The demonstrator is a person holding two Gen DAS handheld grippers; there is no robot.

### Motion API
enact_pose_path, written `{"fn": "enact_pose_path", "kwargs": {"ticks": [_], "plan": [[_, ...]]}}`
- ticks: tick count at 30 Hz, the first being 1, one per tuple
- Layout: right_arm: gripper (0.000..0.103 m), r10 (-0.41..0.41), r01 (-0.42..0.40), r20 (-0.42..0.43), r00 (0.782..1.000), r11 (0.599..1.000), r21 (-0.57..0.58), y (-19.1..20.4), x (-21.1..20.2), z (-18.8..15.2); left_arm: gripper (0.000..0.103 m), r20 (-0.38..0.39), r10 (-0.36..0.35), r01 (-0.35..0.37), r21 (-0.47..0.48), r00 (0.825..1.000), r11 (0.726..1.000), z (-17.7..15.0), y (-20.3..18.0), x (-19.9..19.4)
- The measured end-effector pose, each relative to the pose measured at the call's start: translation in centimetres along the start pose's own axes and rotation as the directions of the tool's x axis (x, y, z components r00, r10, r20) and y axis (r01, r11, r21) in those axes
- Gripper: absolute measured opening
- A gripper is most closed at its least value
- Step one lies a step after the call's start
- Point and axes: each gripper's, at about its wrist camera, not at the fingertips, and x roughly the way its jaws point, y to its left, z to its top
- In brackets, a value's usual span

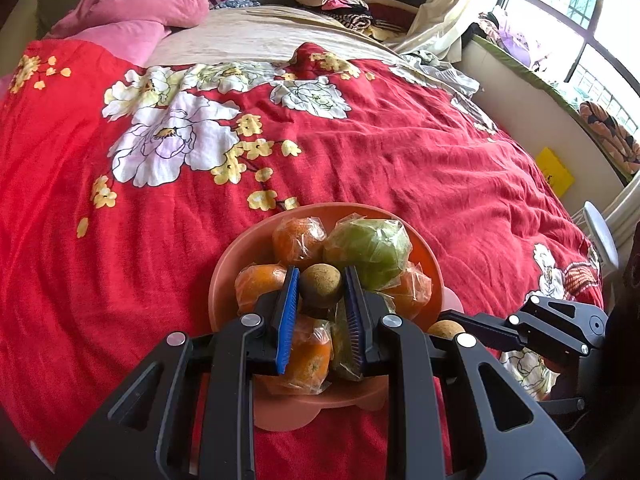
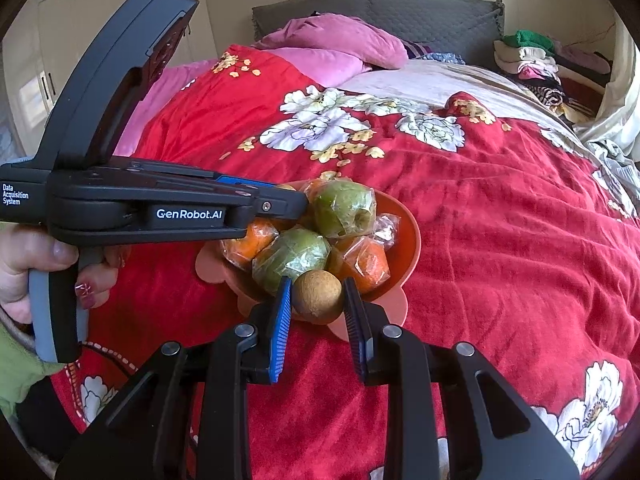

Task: Organize fruits
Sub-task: 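Carry both small brown fruits over the pink bowl with both tools, then open the right tool over the bowl while the left tool releases its brown fruit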

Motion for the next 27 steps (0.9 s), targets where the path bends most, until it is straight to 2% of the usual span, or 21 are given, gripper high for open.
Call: {"fn": "enact_pose_path", "kwargs": {"ticks": [27], "plan": [[0.025,-0.001,0.001,-0.005,1.0,1.0,-0.009,0.3,1.2,0.2,0.016,0.001,-0.003,0.003,-0.004,1.0,1.0,0.2,0.2,0.3]]}}
